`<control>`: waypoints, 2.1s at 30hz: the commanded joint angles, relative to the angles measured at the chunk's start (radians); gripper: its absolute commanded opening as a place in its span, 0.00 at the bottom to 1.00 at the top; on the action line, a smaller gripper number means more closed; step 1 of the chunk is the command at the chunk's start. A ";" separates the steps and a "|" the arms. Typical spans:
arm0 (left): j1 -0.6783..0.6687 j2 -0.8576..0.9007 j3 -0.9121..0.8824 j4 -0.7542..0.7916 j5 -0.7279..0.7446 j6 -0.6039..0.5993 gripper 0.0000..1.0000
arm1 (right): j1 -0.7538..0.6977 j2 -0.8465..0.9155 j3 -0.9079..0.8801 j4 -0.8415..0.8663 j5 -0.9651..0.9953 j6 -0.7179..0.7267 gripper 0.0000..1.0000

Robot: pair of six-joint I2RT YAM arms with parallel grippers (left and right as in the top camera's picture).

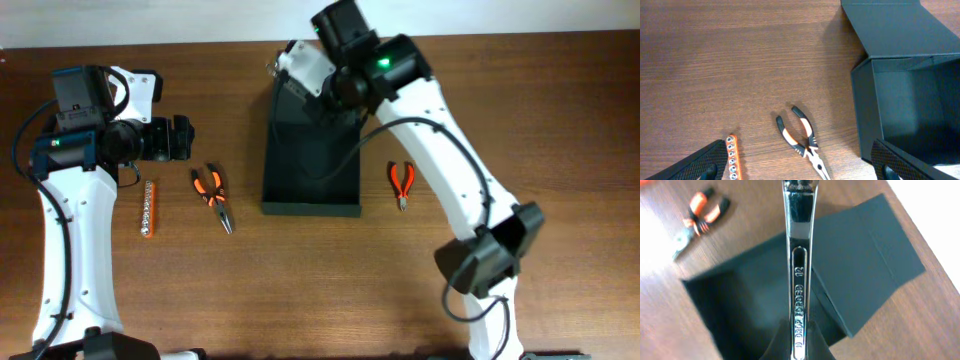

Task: Pack container
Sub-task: 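Carry the wrench over the box and lower it inside, then release the wrench and move the right gripper to the screwdriver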

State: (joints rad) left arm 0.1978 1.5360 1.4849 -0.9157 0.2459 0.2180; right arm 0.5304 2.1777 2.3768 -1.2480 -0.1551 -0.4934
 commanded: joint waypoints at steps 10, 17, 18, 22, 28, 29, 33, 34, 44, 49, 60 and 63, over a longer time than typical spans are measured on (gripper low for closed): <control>0.003 0.010 0.023 0.006 0.000 0.016 0.95 | -0.002 0.213 -0.011 -0.037 0.036 -0.423 0.04; 0.003 0.010 0.023 0.006 0.000 0.016 0.95 | -0.007 0.286 -0.011 -0.049 0.085 -0.532 0.04; 0.003 0.010 0.023 0.006 0.001 0.016 0.95 | -0.009 0.294 -0.011 -0.049 0.094 -0.549 0.04; 0.003 0.010 0.023 0.006 0.001 0.016 0.95 | -0.025 0.327 -0.011 -0.040 0.097 -0.576 0.04; 0.003 0.010 0.023 0.006 0.001 0.016 0.95 | -0.034 0.362 -0.014 0.015 0.100 -0.576 0.05; 0.003 0.010 0.023 0.006 0.001 0.016 0.95 | -0.035 0.367 -0.014 0.035 0.101 -0.576 0.09; 0.003 0.010 0.023 0.002 0.001 0.016 0.95 | -0.040 0.370 -0.016 0.111 0.094 -0.572 0.17; 0.003 0.010 0.023 -0.001 0.001 0.016 0.95 | -0.041 0.370 -0.016 0.123 0.087 -0.572 0.20; 0.003 0.010 0.023 -0.005 0.001 0.016 0.95 | -0.037 0.350 -0.015 0.072 0.085 -0.425 0.25; 0.003 0.010 0.023 -0.005 0.001 0.016 0.95 | -0.028 0.262 -0.015 -0.031 0.069 -0.319 0.19; 0.003 0.021 0.023 0.061 -0.007 0.027 0.99 | -0.085 -0.127 -0.015 -0.103 0.032 0.050 0.37; 0.003 0.022 0.023 0.071 -0.007 0.027 0.99 | -0.172 -0.201 -0.015 -0.103 0.036 0.163 0.37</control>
State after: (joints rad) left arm 0.1978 1.5444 1.4849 -0.8505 0.2447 0.2260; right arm 0.4484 2.0335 2.3558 -1.3495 -0.1139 -0.4984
